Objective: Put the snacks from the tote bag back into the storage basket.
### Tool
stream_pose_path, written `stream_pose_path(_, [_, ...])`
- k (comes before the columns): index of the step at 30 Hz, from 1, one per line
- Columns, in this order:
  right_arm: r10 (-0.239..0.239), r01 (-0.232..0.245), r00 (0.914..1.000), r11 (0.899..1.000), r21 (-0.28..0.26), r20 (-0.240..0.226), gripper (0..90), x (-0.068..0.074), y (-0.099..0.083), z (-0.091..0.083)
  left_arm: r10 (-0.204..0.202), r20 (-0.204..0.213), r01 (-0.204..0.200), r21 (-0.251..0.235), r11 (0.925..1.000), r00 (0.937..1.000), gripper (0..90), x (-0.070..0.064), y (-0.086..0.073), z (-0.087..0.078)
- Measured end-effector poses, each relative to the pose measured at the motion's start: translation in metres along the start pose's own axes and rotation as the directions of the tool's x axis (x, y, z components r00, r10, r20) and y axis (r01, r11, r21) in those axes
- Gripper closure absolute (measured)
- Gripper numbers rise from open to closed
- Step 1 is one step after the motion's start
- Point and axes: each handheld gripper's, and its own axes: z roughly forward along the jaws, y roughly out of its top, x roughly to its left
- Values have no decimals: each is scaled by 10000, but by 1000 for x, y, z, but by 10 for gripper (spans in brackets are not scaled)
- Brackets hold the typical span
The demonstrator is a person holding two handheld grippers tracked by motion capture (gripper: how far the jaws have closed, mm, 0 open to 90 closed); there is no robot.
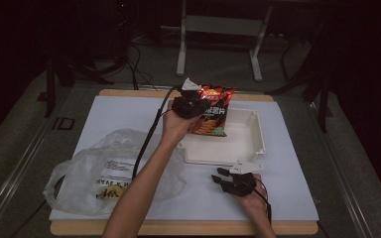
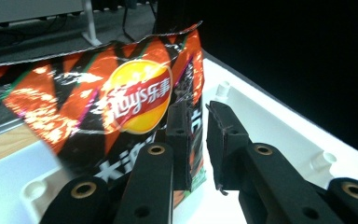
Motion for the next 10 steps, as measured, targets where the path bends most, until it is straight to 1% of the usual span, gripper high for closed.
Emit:
stream_pose_path(3, [-3, 3, 10000, 10000, 5, 8, 609, 0, 0, 0, 60, 0, -60, 48, 10000, 10000, 791, 3, -1, -9])
stream_pose_path(10, [21, -21, 10000, 10000, 3, -1, 610, 0, 0, 0, 369, -121, -364, 416, 9985, 9992, 783, 7, -2, -26])
